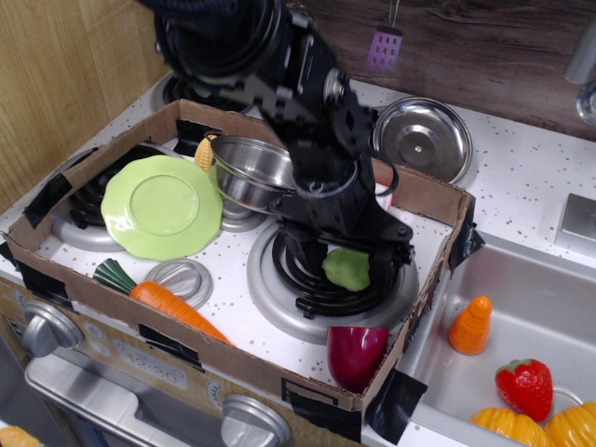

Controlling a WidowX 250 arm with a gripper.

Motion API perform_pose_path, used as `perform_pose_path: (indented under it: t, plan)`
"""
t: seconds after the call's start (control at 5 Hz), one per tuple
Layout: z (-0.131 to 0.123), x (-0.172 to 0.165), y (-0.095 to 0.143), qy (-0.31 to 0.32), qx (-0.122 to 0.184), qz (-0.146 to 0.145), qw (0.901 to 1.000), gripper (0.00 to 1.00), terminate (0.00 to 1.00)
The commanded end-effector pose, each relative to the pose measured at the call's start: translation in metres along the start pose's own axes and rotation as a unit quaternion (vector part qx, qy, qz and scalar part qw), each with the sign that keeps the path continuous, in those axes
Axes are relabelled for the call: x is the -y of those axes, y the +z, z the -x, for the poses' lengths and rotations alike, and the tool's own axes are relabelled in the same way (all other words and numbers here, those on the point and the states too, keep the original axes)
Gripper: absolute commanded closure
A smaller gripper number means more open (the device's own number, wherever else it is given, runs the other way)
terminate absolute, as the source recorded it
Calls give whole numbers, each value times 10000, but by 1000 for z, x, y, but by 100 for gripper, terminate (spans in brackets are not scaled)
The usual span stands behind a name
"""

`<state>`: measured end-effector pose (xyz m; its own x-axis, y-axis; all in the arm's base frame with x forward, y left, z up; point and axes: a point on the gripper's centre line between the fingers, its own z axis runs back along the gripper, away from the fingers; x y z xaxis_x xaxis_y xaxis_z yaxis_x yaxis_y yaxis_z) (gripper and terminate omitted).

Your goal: Put broccoli in pot

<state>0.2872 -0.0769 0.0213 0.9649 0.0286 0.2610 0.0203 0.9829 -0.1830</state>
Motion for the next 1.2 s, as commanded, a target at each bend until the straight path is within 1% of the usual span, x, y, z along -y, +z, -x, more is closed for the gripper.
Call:
perform_pose_path:
  t: [0.0,0.2,0.4,0.6,0.8,1.0]
  plan:
    - [3,4,-7,-10,320,166,9993,0,0]
    - [5,1,-5,-96,172,135,9997,100,0]
    - [3,2,2,-97,180,258,9995,100,0]
    - [0,2,15,-111,136,269,9995,100,0]
    - [-5,5,37,-149,172,196,9995,100,0]
    - [-12,9,62,-172,223,-10,9996,100,0]
